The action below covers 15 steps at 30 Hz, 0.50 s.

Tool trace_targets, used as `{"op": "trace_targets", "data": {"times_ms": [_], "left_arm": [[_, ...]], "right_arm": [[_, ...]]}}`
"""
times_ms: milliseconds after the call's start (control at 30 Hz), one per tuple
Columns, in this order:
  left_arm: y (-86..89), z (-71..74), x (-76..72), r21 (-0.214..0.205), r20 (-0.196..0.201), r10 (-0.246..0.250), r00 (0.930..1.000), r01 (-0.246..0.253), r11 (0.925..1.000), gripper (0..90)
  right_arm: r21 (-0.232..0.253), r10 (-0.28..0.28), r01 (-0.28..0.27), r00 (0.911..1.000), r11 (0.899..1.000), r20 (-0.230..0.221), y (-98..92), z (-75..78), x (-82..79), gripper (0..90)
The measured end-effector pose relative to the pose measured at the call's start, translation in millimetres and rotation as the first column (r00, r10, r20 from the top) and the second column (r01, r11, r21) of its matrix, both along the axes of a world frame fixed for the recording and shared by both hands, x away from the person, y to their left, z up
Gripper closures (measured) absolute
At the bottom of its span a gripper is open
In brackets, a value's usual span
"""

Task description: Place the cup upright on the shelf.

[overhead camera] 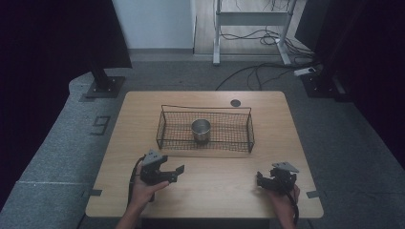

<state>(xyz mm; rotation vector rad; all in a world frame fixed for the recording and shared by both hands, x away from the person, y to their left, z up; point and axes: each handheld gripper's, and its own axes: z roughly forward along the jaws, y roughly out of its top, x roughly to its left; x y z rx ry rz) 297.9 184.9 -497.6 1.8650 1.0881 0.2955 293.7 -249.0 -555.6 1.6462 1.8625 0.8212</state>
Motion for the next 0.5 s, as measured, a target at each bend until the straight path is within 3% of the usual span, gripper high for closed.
{"op": "trace_targets", "data": {"times_ms": [200, 300, 500], "left_arm": [[4.6, -14.5, -2.2, -0.011, -0.021, 0.011, 0.9997, -0.011, 0.9999, 14.9], [5.1, -15.7, -2.3, 0.006, -0.015, 0.01, 0.9998, -0.01, 0.9999, 14.9], [12.1, -20.4, -6.2, -0.008, -0.018, 0.032, 0.9993, -0.032, 0.9995, 15.3]], "right_arm": [[0.0, 0.0, 0.0, 1.0, 1.0, 0.0, 0.0, 0.0, 0.0, 8.4], [-0.002, -0.002, 0.002, 1.0, 1.0, 0.001, 0.2, 0.0, -0.1, 8.6], [-0.002, -0.002, 0.002, 1.0, 1.0, 0.002, 0.2, 0.0, -0.1, 8.8]]}}
